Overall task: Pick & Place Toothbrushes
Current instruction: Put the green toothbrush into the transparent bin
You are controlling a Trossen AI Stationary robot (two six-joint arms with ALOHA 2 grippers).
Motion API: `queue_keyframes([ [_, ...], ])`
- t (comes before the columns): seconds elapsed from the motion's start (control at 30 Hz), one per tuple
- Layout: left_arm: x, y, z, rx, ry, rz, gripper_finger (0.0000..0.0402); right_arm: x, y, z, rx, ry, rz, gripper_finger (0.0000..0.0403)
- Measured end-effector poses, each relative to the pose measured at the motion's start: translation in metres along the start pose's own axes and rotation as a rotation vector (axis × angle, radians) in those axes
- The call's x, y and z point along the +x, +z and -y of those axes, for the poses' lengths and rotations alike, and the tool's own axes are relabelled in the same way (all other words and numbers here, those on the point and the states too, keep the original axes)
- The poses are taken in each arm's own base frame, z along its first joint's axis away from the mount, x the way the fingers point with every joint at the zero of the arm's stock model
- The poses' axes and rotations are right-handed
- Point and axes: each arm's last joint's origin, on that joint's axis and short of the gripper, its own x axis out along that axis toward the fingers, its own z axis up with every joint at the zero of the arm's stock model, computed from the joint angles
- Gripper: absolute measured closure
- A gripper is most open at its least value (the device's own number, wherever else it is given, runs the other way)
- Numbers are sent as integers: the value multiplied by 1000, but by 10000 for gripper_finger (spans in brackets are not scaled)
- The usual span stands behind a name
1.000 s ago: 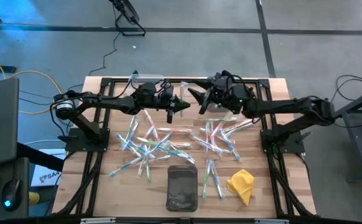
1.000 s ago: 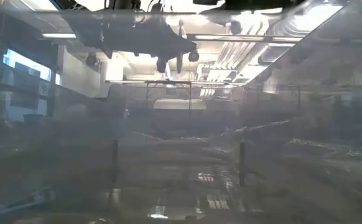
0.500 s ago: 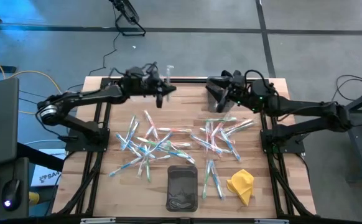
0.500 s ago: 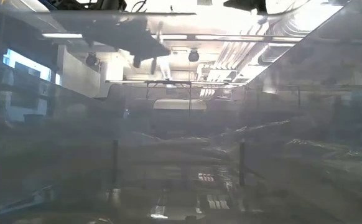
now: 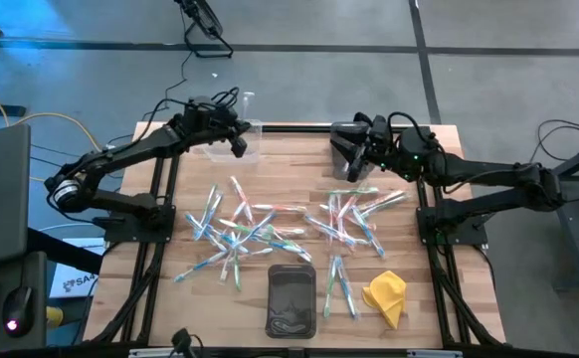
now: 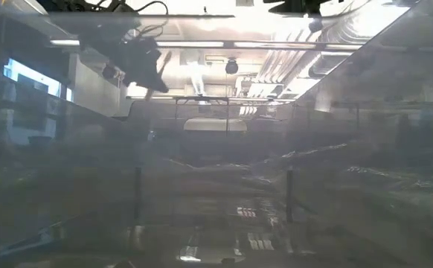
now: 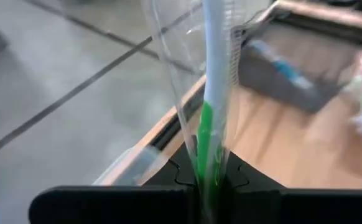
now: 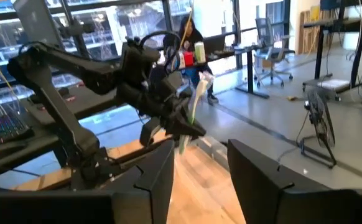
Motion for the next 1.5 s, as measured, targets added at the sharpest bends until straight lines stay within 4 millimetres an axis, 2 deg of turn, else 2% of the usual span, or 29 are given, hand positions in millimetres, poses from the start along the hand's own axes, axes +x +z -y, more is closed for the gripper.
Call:
queue_keyframes([
  [0.2,0,-10,-4,85,154,-117,394,0,-2,0,9,-4,-17,266],
  [0.4,4,-14,-5,183,171,-166,394,0,-2,0,9,-4,-18,267],
  [0.73,37,-39,-6,249,176,-318,394,0,-2,0,8,-4,-20,267],
  [1.0,54,-56,-19,247,253,-418,394,0,-2,0,8,-4,-20,267],
  [1.2,53,-62,-37,207,295,-448,392,0,-2,0,8,-4,-20,267],
  [1.33,53,-63,-43,184,267,-442,383,0,-2,0,9,-4,-21,267],
  [1.5,53,-63,-41,168,189,-421,394,0,-2,0,8,-4,-21,267],
])
